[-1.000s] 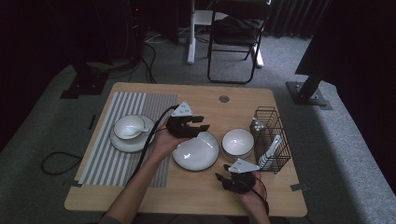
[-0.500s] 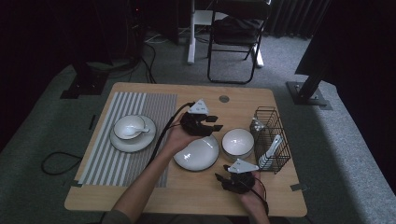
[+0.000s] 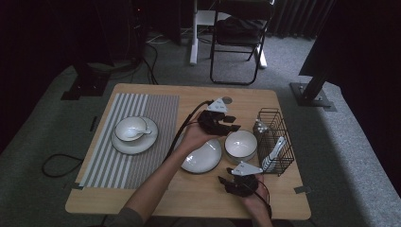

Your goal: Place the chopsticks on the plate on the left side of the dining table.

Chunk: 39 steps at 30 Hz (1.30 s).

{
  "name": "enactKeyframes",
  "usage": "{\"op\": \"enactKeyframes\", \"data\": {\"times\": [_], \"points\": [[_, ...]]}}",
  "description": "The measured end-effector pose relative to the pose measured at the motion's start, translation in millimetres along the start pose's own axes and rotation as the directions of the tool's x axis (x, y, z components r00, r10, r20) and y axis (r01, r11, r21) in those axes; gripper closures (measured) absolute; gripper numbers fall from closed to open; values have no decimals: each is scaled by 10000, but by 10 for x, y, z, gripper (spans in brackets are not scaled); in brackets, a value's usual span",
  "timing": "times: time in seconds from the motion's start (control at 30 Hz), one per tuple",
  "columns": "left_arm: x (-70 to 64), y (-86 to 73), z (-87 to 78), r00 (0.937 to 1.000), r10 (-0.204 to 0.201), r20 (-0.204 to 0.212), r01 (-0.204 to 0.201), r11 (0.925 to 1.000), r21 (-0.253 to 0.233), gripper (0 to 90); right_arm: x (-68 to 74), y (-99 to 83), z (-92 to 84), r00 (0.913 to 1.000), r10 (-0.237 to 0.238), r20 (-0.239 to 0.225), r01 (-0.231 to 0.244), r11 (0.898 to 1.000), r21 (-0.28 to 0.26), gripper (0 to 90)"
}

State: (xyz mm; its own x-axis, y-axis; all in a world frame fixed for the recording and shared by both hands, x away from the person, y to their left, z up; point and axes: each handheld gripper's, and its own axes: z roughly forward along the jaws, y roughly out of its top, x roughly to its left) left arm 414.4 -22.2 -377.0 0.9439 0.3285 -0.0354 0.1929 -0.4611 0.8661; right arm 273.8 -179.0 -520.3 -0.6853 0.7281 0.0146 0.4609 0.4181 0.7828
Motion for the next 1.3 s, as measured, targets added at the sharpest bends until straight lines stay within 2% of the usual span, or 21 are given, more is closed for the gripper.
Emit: {"op": "enactKeyframes", "data": {"times": [0.23, 0.47, 0.7, 0.83, 0.9, 0.97, 1.1, 1.3], "points": [[-47, 145, 127, 9999, 151, 0, -151, 9998, -99, 615, 4, -13, 17, 10000, -7, -26, 7, 10000, 68, 491], [-124, 257, 259, 9993, 297, 205, -296, 9996, -30, 623, 14, -22, 30, 10000, -27, -70, 28, 9999, 106, 491], [-135, 316, 361, 9998, 129, 174, -127, 9998, -126, 646, 24, -24, 38, 9999, -128, 20, 128, 9998, 179, 491], [-122, 340, 416, 9999, 119, 41, -118, 9999, -118, 682, 21, -25, 41, 9999, -128, 9, 128, 9997, 187, 491], [-112, 349, 435, 9997, 89, -209, -93, 9997, -223, 749, 19, -26, 40, 9999, -121, 5, 121, 9998, 183, 491], [-103, 359, 454, 9997, -40, -247, 32, 9995, -306, 788, 18, -27, 39, 9999, -116, 1, 116, 9998, 176, 491], [-111, 379, 539, 9999, -29, -170, 27, 9999, -131, 770, 17, -27, 38, 9999, -114, -15, 115, 9998, 169, 491], [-131, 406, 667, 9996, 59, -282, -56, 9999, 98, 777, 14, -27, 37, 10000, -73, -26, 73, 9998, 166, 490]]}}
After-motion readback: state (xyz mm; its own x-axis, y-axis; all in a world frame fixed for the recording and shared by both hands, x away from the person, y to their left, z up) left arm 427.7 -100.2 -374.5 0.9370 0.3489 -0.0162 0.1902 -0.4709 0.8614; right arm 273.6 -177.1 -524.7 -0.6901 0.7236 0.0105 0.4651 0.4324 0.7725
